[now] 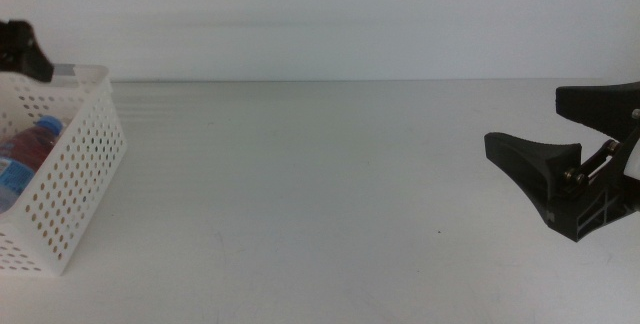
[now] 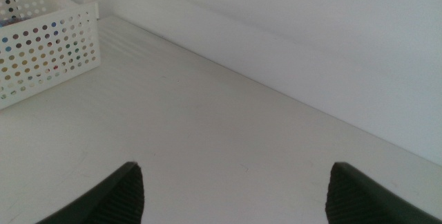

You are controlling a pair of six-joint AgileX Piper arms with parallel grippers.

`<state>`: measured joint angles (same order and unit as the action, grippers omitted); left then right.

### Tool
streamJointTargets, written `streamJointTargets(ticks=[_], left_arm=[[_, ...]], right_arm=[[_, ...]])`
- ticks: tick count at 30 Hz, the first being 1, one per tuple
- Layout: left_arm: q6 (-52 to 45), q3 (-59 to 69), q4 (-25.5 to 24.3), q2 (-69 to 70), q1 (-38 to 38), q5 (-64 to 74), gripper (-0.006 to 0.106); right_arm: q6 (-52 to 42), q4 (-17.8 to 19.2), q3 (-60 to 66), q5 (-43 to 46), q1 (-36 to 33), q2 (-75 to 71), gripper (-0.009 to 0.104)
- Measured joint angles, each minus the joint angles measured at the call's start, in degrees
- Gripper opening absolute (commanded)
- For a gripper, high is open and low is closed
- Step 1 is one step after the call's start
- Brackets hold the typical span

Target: Use arms to grab the bottles and put them into the dustbin to the left of the table.

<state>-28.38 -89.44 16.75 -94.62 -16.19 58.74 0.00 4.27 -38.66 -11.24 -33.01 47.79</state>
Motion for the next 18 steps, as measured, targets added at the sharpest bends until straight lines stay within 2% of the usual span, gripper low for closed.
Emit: streamJointTargets(ticks=[13,18], left_arm=[[7.2,0.1,-0.3,11.9,14.5,-2.7,0.078],[9.3,4.9,-0.3,16.4,18.7,-6.9,0.078]], right_arm=[[0.0,0.0,0.0,0.0,0.0,0.0,0.070],[0.0,0.0,0.0,0.0,0.0,0.0,0.070]])
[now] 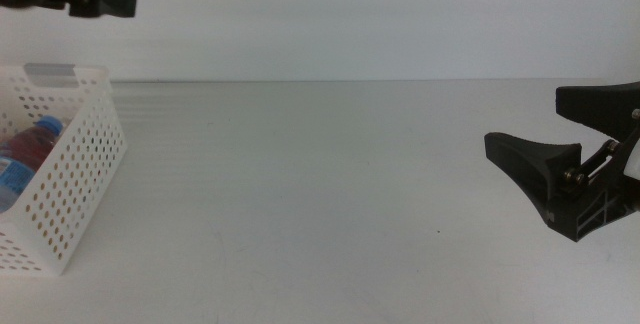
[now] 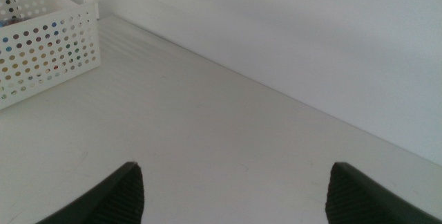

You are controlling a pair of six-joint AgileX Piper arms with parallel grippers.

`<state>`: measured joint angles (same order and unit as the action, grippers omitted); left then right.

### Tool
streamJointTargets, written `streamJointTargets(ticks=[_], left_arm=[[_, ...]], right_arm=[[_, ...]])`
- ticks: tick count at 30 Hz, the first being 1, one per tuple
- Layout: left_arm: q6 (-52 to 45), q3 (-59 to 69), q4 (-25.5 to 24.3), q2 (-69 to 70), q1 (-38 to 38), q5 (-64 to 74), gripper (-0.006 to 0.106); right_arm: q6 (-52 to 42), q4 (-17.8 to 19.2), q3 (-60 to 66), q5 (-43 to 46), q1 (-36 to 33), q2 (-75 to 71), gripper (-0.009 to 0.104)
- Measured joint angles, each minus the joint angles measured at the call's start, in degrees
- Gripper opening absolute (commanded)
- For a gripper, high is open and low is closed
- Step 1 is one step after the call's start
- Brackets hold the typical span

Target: Use arms to grab the bottles and put them into the dustbin to the left of the table.

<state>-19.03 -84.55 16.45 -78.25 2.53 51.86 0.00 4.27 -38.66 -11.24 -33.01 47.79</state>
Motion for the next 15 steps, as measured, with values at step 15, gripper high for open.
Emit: streamJointTargets(ticks=[15], left_arm=[[0.3,26.3,0.8,18.2,4.7,-19.3,0.078]], right_arm=[[0.0,0.0,0.0,0.0,0.0,0.0,0.070]])
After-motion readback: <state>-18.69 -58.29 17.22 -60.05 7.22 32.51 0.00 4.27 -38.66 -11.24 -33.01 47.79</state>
